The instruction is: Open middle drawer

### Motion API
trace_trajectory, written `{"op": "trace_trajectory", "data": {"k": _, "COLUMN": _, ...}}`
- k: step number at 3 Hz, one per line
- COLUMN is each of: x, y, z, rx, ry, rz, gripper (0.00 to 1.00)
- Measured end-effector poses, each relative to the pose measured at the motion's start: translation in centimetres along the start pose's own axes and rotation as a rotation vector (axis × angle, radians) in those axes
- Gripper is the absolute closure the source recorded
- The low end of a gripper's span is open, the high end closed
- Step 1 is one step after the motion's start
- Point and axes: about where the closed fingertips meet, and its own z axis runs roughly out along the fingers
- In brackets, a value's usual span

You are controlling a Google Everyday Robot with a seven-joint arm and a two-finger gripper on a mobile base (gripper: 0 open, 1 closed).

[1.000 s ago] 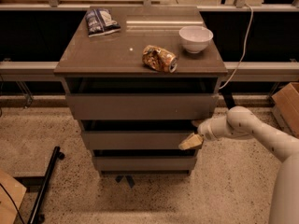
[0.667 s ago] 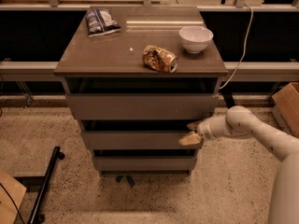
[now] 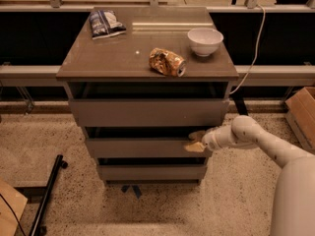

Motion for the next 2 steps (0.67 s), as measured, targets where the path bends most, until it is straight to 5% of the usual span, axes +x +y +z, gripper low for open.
{"op": "trace_trajectory", "data": {"k": 2, "x": -0.57, "y": 0.11, "z": -0.50, "rx": 0.000, "ry": 0.000, "rz": 0.000, "gripper": 0.04}}
